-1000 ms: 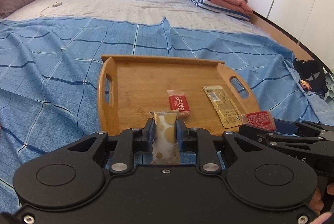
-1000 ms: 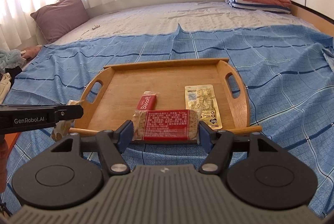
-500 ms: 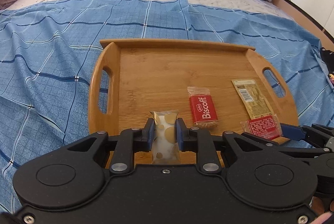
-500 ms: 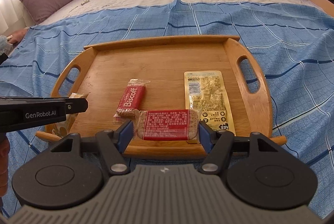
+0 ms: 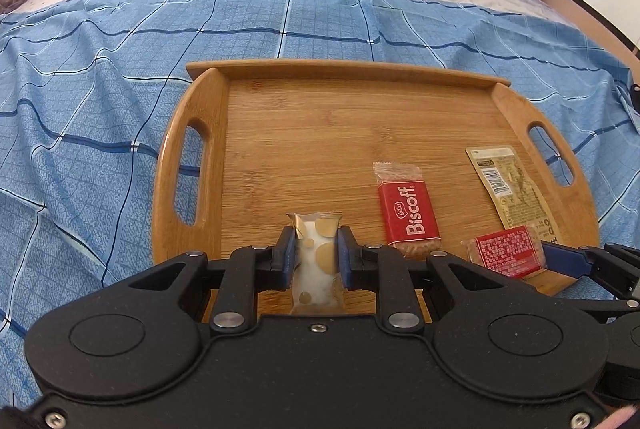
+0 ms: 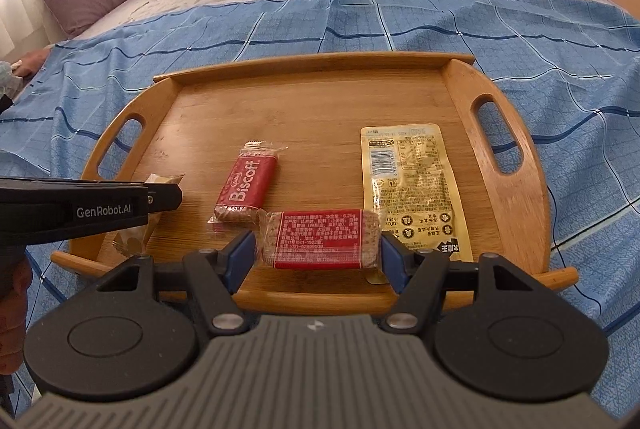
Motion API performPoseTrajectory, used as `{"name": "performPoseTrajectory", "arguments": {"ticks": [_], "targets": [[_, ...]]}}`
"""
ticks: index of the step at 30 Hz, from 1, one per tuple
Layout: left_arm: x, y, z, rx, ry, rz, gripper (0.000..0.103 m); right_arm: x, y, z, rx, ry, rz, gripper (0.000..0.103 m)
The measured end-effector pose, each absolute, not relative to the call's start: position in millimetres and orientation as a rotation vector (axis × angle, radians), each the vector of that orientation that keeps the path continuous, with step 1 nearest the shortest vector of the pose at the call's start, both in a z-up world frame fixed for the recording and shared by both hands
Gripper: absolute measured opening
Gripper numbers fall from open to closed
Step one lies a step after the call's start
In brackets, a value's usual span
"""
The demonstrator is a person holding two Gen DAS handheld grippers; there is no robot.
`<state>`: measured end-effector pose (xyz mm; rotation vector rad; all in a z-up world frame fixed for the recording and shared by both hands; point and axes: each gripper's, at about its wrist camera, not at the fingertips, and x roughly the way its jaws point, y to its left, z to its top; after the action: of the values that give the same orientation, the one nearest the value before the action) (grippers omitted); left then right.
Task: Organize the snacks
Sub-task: 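Carry the white packet with the left tool while the right tool carries the red wafer packet to the tray, then open the left tool on the tray while the right tool releases the red wafer packet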
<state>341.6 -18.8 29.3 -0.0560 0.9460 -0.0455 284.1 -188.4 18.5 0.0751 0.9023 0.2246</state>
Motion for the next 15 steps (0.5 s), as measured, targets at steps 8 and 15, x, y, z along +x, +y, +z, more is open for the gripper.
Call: {"name": "performPoseTrajectory", "arguments": {"ticks": [8, 15], "targets": [[344.2, -18.7, 26.0, -0.055, 0.936, -0.042, 0.021, 283.3, -185.4, 18.4, 0.073, 0.894, 0.231, 0.069], [344.2, -20.5, 25.1, -0.036, 0.923, -0.041, 0.021, 283.8, -182.9, 16.9, 0.076, 0.896, 0.246, 0.069]]}}
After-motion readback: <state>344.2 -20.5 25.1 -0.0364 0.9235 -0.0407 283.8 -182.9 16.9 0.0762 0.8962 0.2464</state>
